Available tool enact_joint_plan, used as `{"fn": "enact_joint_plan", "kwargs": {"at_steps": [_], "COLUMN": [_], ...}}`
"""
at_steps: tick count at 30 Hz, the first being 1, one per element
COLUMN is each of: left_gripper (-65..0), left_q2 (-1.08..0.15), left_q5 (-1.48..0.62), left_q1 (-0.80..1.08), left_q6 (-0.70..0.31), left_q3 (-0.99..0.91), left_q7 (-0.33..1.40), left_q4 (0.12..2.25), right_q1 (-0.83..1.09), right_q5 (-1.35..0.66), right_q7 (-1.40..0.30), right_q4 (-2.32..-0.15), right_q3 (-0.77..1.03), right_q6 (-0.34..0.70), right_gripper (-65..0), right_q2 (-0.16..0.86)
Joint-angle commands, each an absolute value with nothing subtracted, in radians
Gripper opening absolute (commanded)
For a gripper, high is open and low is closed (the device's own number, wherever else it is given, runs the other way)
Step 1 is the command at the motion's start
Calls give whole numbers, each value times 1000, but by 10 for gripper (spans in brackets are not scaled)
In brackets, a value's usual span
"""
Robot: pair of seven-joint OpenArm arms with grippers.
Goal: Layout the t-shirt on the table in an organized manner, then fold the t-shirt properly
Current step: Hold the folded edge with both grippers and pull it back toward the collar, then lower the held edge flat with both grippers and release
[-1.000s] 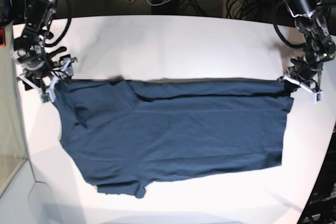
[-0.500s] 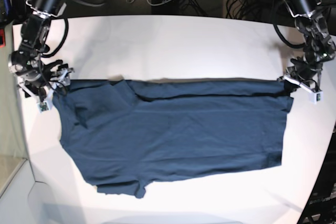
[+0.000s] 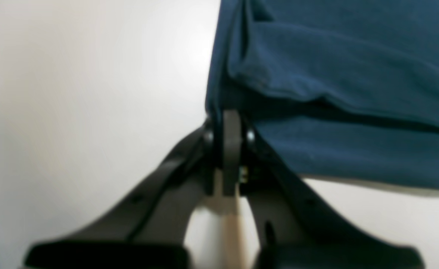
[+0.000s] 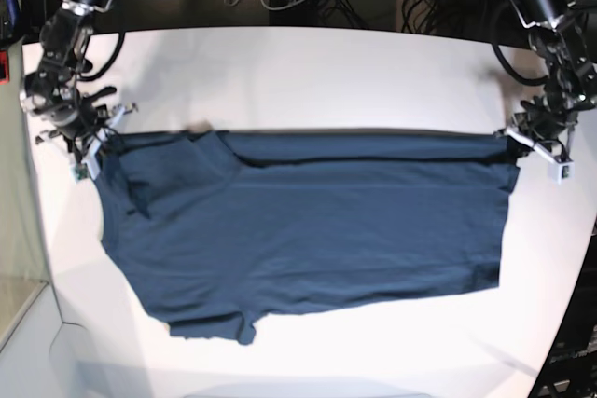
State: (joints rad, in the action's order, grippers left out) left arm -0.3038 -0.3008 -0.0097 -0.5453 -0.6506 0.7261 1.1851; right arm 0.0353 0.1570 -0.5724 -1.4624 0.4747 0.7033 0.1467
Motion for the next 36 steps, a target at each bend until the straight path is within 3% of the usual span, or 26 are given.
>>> {"fn": "enact_joint_plan", "kwargs": {"at_steps": [1, 6, 11, 20, 26, 36], "left_gripper": [-649, -649, -649, -649, -649, -649], "left_q2": [-332, -338, -358, -397, -404, -404], "left_q5": [-300, -300, -300, -298, -298, -300], "left_q1": [-8, 18, 7, -153, -173, -88], "left_q6": [-539, -539, -539, -539, -539, -539], "left_q3": [-656, -657, -654, -645, -608, -611], "left_q7": [730, 808, 878, 980, 1004, 993], "left_q4": [1228, 1356, 1451, 1458, 1468, 1463], "right_q1": [39, 94, 108, -51, -82, 24], "right_q5": [151, 151, 151, 153, 153, 153], "right_q7": [-558, -558, -625, -762, -803, -800], "right_q4": [-1512, -1627, -1735, -1779, -1782, -1778], "right_q3": [476, 450, 352, 168, 173, 200], "right_q6": [698, 698, 698, 698, 698, 698], "right_gripper": [-650, -650, -650, -650, -650, -650], "right_q2": [162, 166, 245, 363, 361, 315]}}
